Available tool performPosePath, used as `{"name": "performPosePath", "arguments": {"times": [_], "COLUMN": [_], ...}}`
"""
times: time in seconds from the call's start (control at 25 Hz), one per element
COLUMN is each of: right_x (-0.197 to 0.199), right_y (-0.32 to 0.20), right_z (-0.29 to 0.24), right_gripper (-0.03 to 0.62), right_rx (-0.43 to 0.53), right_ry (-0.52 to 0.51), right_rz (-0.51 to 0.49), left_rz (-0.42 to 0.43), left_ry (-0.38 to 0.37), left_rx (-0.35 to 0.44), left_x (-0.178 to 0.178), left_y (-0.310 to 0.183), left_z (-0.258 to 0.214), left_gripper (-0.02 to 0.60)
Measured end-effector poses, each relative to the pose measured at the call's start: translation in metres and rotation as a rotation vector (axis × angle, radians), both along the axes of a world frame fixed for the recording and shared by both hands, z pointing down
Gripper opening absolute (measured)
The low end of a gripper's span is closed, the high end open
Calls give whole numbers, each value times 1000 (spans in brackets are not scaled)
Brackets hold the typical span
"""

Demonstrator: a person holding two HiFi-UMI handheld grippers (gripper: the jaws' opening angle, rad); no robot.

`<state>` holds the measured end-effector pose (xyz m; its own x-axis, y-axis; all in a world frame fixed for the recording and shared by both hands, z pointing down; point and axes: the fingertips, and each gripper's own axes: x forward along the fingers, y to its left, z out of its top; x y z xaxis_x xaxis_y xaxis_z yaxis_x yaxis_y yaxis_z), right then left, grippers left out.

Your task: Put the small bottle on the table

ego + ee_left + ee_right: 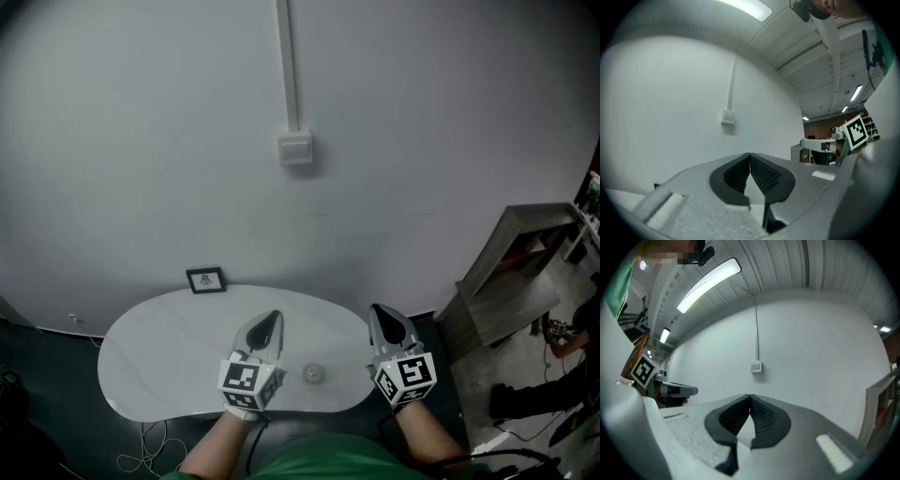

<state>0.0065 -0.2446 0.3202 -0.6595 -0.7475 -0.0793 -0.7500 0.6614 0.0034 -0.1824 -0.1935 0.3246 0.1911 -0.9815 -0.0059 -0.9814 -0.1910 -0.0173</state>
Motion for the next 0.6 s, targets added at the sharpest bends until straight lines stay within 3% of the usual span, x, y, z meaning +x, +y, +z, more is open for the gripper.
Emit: {"name": "performPosePath", "arguments": {"times": [0.24, 0.6], "right_x": [25, 38], "right_y": [-5, -6], "right_z": [-11, -14], "right_gripper": [3, 3], "right_rx": [27, 47], "right_ry": [-9, -36], "right_rz": [45, 53], "left_rz": [-14, -63], "left_ry": [8, 33], "left_rx": [35, 21], "left_x": [-1, -11], "left_y": [-7, -8], "left_z": [-17, -7], "left_gripper": [11, 12]}}
